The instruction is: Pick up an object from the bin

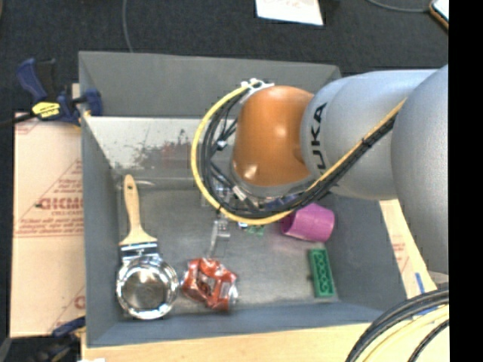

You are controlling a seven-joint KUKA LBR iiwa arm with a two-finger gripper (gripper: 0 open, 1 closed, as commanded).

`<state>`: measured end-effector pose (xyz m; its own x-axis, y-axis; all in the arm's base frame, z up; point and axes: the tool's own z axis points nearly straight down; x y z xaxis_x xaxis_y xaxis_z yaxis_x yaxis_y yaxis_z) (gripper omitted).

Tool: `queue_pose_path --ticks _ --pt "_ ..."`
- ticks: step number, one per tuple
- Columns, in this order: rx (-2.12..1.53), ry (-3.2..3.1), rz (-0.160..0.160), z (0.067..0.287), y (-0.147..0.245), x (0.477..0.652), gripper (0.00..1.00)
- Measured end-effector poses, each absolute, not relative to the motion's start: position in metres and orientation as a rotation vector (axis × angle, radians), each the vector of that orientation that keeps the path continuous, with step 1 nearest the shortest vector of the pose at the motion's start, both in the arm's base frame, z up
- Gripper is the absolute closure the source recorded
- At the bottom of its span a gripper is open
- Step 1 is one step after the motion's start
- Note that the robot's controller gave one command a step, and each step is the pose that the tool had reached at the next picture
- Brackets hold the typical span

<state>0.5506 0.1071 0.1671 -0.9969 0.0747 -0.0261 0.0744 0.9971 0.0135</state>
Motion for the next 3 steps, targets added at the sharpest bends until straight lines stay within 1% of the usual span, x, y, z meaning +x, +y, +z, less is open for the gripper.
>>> queue_pose_path --ticks 1,2,3 --pt "0.020 3.133 -0.005 0.074 0.045 0.495 0.00" --pt "0.076 3.116 0.008 0.103 0.051 0.510 0.00" --pt "-0.186 3.118 0.001 0.081 0.057 0.519 0.00"
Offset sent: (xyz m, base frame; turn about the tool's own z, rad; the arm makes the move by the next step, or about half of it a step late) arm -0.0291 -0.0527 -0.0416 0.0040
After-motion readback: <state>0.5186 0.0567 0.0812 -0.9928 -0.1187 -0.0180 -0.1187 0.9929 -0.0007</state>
